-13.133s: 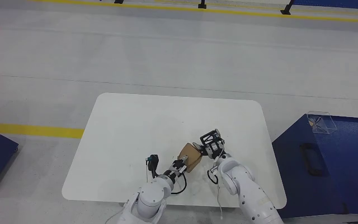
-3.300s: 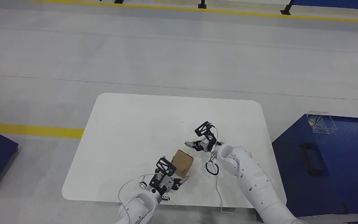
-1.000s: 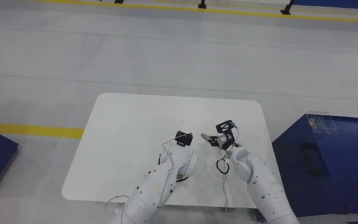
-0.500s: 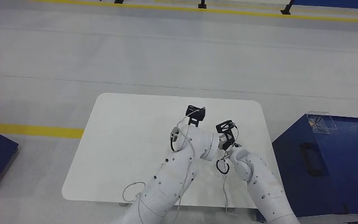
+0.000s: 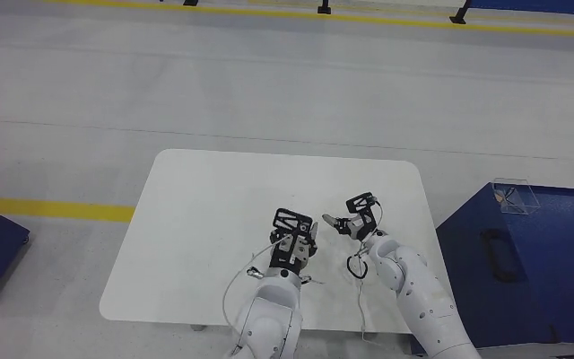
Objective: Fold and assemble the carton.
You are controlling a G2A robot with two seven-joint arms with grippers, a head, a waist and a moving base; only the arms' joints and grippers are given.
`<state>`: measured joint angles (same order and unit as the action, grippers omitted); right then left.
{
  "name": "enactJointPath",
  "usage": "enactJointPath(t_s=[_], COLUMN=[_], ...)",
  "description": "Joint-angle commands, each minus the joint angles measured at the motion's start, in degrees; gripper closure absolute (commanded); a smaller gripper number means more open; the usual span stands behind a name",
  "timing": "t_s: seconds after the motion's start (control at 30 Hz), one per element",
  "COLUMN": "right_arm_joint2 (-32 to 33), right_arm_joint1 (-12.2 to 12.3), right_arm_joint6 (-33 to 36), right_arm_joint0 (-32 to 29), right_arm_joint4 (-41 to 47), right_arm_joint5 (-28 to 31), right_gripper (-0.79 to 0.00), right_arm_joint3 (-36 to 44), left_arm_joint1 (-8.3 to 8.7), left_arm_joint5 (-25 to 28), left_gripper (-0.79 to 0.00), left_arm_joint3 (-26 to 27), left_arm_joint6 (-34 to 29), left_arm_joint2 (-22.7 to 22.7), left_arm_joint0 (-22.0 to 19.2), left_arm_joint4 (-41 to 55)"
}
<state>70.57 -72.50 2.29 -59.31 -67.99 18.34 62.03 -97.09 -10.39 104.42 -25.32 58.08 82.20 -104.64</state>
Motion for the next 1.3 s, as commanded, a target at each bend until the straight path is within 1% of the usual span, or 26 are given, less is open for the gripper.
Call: enactJointPath(t_s=[0.0,0.1,0.17,0.23,0.33,0.47,0.53,0.67,0.77,0.87,0.93,1.07,1.2,1.27], right_arm_joint2=[0.00,0.00,0.00,0.00,0.00,0.00,0.00,0.00,0.00,0.00,0.00,0.00,0.00,0.00], right_arm_joint1=[0.00,0.00,0.00,0.00,0.00,0.00,0.00,0.00,0.00,0.00,0.00,0.00,0.00,0.00], right_arm_joint6=[0.00,0.00,0.00,0.00,0.00,0.00,0.00,0.00,0.00,0.00,0.00,0.00,0.00,0.00], right_arm_joint0=[0.00,0.00,0.00,0.00,0.00,0.00,0.00,0.00,0.00,0.00,0.00,0.00,0.00,0.00], right_arm_joint4=[0.00,0.00,0.00,0.00,0.00,0.00,0.00,0.00,0.00,0.00,0.00,0.00,0.00,0.00], right_arm_joint5=[0.00,0.00,0.00,0.00,0.00,0.00,0.00,0.00,0.00,0.00,0.00,0.00,0.00,0.00], right_gripper=[-0.785,-0.785,-0.785,-0.785,-0.785,-0.785,-0.785,-0.785,-0.785,-0.785,-0.785,-0.785,-0.785,-0.785], right_arm_joint3=[0.00,0.00,0.00,0.00,0.00,0.00,0.00,0.00,0.00,0.00,0.00,0.00,0.00,0.00], left_arm_joint1=[0.31,0.75,0.92,0.94,0.92,0.73,0.63,0.59,0.44,0.49,0.53,0.48,0.32,0.37], left_arm_joint5=[0.00,1.93,2.92,2.80,4.51,4.16,3.10,2.52,2.02,1.60,1.56,0.38,-0.92,-0.73], left_gripper=[0.000,0.000,0.000,0.000,0.000,0.000,0.000,0.000,0.000,0.000,0.000,0.000,0.000,0.000], left_arm_joint3=[-1.06,-3.59,-5.56,-7.59,-10.55,-14.16,-15.95,-19.72,-18.89,-17.93,-18.56,-21.04,-19.69,-19.44], left_arm_joint6=[3.96,5.33,5.38,5.71,4.86,4.62,4.03,-0.16,1.76,4.17,3.58,1.79,5.99,6.03], left_arm_joint2=[2.07,3.79,4.03,3.92,3.46,3.07,3.00,2.75,2.50,2.00,1.66,1.39,0.86,0.92], left_arm_joint0=[1.97,2.79,2.64,2.17,0.67,-1.50,-2.44,-4.77,-4.99,-4.37,-4.22,-5.53,-5.27,-4.73], left_arm_joint4=[2.41,3.61,3.36,3.68,4.77,6.35,6.63,5.01,7.23,7.23,6.87,5.62,7.30,8.14])
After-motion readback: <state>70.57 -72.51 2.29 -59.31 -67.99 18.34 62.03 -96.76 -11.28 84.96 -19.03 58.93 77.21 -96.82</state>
